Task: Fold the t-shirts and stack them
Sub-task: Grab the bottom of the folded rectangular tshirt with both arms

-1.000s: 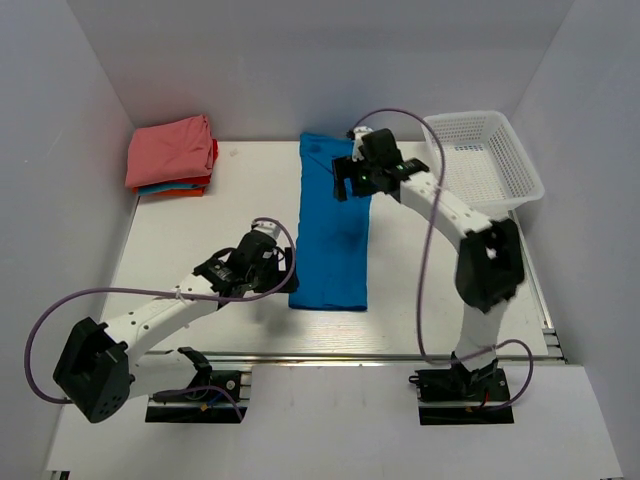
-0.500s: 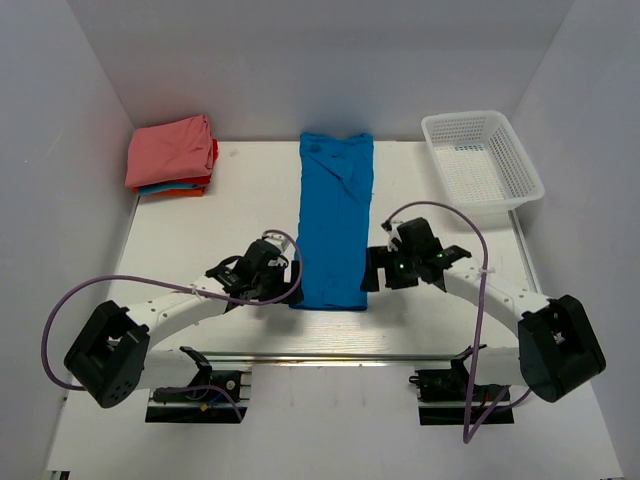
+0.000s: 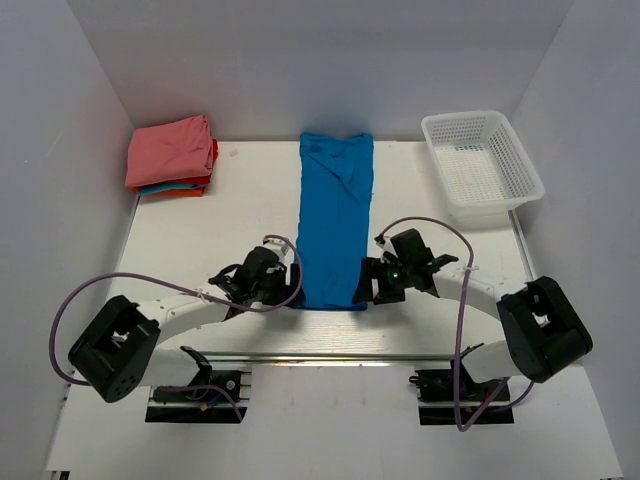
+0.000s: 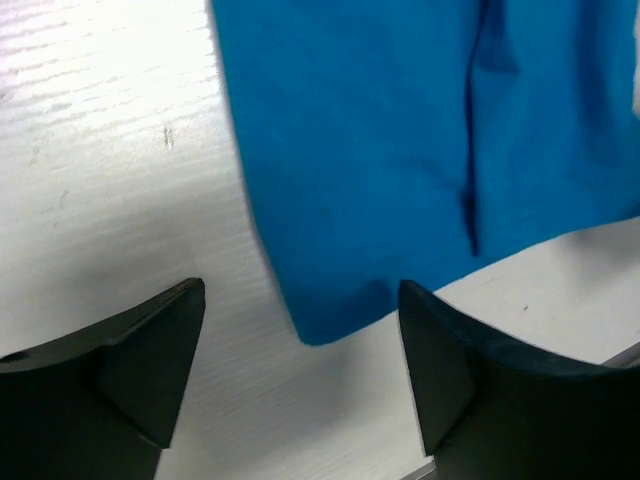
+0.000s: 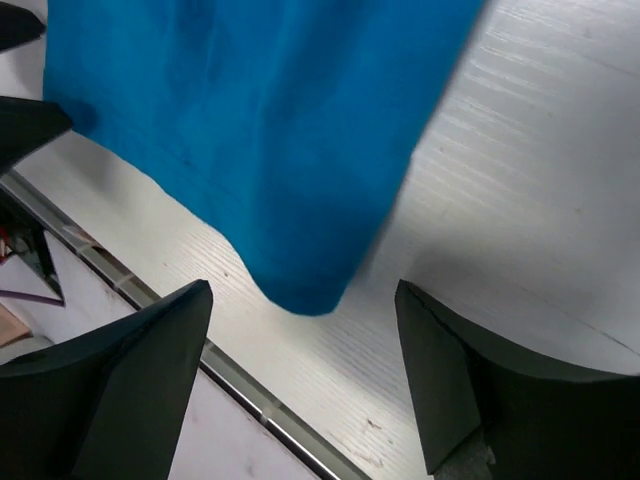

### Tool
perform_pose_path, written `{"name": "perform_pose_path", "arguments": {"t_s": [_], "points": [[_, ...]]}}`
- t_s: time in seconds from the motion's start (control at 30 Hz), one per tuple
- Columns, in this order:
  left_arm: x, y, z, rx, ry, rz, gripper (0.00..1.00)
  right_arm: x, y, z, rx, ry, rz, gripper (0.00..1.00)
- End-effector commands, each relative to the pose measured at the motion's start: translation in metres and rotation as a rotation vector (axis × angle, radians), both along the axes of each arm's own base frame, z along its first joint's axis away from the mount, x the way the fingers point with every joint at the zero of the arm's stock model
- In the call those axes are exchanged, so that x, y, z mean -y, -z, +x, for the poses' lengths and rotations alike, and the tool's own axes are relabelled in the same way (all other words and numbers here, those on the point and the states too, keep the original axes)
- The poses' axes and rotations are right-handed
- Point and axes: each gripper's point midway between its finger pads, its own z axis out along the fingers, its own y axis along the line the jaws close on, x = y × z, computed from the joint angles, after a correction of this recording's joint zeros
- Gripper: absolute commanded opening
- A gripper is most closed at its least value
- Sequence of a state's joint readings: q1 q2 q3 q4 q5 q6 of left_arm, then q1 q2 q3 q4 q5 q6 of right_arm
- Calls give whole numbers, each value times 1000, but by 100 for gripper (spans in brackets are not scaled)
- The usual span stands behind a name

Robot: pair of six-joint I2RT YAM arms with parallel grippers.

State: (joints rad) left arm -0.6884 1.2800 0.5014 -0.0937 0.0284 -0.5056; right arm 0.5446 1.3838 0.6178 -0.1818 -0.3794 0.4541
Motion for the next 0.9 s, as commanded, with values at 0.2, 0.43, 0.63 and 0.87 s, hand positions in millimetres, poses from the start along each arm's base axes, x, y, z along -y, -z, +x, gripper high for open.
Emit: {"name": "perform_pose_path", "arguments": {"t_s": [0.2,0.43,0.63,0.87], "points": [[7,13,-17,-52,56,-28,63,-8,18,-15,-81,1,52,47],[9,10,-21,-49,74,-43,30,-6,18,-8,-43,27,43,0],[23,-4,-16,0,134,-96,2,-7,13,-3,-8,3,41,0],[28,-21,-18,46,160,-159,0,-5,3,-3,46,-31,46,0]]}}
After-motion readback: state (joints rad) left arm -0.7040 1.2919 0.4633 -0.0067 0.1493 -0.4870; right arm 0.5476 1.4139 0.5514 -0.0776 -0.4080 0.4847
